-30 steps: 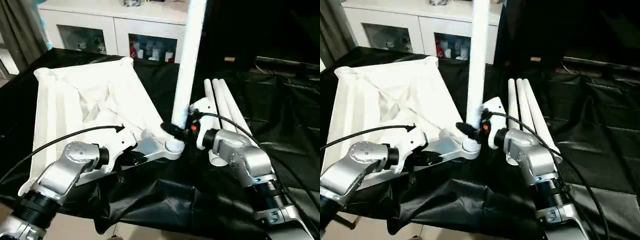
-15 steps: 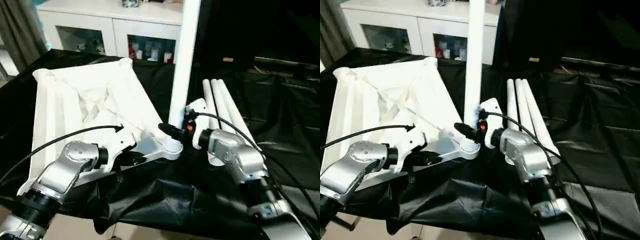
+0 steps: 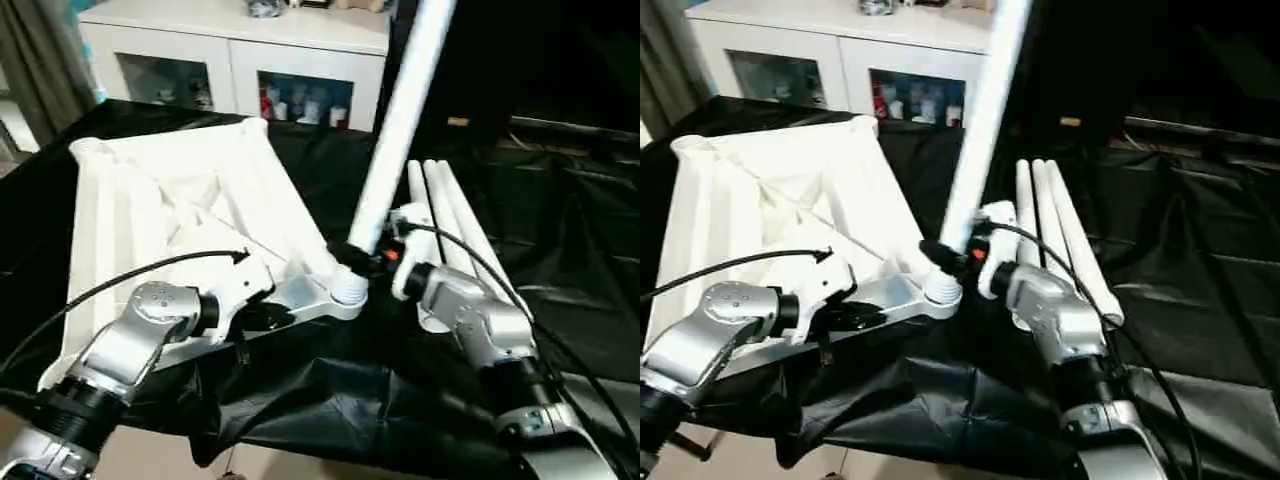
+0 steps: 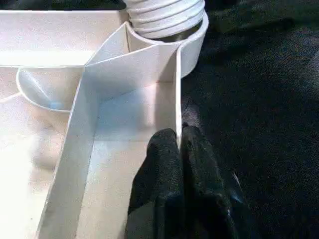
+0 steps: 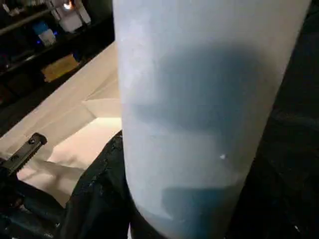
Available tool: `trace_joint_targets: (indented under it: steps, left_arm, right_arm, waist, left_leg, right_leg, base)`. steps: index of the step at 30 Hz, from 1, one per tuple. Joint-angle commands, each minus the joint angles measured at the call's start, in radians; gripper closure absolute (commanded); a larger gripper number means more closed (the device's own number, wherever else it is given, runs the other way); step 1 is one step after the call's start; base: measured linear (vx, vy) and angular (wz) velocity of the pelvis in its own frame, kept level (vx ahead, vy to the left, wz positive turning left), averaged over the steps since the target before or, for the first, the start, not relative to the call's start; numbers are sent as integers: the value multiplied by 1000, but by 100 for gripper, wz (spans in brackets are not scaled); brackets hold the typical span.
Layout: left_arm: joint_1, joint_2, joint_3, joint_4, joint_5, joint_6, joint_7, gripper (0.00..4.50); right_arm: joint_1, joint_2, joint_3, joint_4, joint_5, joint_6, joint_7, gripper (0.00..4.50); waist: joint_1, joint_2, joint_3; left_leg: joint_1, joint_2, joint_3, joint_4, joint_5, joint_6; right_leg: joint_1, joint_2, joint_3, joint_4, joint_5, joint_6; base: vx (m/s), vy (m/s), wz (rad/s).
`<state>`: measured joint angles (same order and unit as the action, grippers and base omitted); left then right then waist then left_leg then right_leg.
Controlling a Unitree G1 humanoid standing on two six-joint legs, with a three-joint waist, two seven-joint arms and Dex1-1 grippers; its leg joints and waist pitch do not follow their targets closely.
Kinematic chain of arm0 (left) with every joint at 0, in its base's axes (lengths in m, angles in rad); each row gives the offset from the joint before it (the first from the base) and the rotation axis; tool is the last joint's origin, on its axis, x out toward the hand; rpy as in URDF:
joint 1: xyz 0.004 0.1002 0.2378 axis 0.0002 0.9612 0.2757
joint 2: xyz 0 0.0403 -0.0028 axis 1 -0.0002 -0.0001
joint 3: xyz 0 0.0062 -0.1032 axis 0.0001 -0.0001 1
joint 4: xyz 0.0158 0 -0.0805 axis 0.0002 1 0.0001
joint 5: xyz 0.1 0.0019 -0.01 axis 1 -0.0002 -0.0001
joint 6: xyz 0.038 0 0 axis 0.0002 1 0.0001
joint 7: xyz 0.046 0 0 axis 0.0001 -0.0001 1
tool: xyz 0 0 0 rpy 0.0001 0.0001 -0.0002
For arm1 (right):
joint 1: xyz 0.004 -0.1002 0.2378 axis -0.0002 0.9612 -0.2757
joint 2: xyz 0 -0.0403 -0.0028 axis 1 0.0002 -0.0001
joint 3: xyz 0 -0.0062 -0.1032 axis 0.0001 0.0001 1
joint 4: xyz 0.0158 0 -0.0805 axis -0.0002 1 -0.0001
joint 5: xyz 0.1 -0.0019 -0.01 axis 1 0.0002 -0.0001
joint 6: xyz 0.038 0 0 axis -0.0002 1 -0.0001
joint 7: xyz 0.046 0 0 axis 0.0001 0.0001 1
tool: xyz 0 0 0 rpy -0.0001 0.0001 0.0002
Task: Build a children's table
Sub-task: Move to table
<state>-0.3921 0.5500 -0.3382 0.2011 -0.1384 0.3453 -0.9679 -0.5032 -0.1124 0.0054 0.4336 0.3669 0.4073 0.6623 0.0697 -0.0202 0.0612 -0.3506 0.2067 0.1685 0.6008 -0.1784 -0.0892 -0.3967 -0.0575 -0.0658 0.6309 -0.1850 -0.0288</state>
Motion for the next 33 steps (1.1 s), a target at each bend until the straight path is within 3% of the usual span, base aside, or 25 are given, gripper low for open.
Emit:
trace_joint_targets:
  steps: [1, 3, 14, 21, 22, 23, 26, 27, 33]
  left_arm:
    - [-29, 3, 34, 25, 13, -12, 35, 450]
    - [-37, -3, 39, 35, 14, -16, 40, 450]
    - [-67, -36, 48, 85, 35, -44, 59, 450]
    - [-61, -27, 44, 83, 44, -57, 46, 450]
    - [-58, -24, 44, 81, 47, -60, 42, 450]
    - [-56, -23, 44, 80, 49, -60, 40, 450]
    - [-50, -18, 43, 71, 52, -61, 34, 450]
    - [-48, -17, 42, 69, 52, -61, 33, 450]
    - [-37, -3, 27, 49, 54, -75, -6, 450]
  right_arm:
    - [53, -13, -14, 36, -21, 7, -31, 260]
    - [71, -11, -14, 32, -25, -7, -41, 260]
    - [160, -3, 38, -26, -84, -86, -84, 260]
    - [142, -30, 108, -38, -146, -106, -63, 260]
    - [133, -38, 127, -37, -158, -101, -47, 260]
    - [128, -42, 138, -37, -164, -97, -35, 260]
    - [116, -57, 167, -33, -174, -88, 0, 260]
    - [115, -60, 173, -31, -176, -88, 7, 260]
    - [101, -90, 219, 0, -187, -104, 98, 260]
  waist:
    - [2, 22, -64]
    - [3, 27, -64]
    - [13, 27, -63]
    - [12, 27, -61]
    - [11, 18, -61]
    - [12, 22, -62]
    - [11, 20, -61]
    - [11, 14, -60]
    - [12, 17, -61]
  left_leg:
    - [8, 16, -7, -76, -281, -36]
    - [11, 16, -7, -76, -295, -37]
    - [13, 15, -11, -81, -332, -31]
    - [12, 14, -12, -82, -347, -30]
    - [9, 15, -12, -83, -343, -27]
    - [8, 15, -13, -83, -338, -26]
    - [8, 15, -12, -82, -338, -23]
    - [7, 15, -11, -82, -334, -21]
    - [7, 17, -11, -83, -325, -16]
  right_leg:
    - [42, -71, 50, -92, -313, -152]
    - [40, -71, 51, -95, -342, -144]
    - [31, -73, 47, -111, -463, -90]
    - [28, -74, 48, -115, -488, -78]
    - [31, -73, 47, -115, -490, -76]
    - [31, -74, 47, -113, -488, -75]
    - [29, -74, 48, -114, -497, -72]
    - [30, -74, 47, -115, -501, -70]
    - [28, -75, 49, -113, -482, -76]
  base:
    - [0, 0, 0]
    - [0, 0, 0]
    - [0, 0, 0]
    - [0, 0, 0]
    - [0, 0, 0]
    - [0, 0, 0]
    - [0, 0, 0]
    - [0, 0, 0]
    - [0, 0, 0]
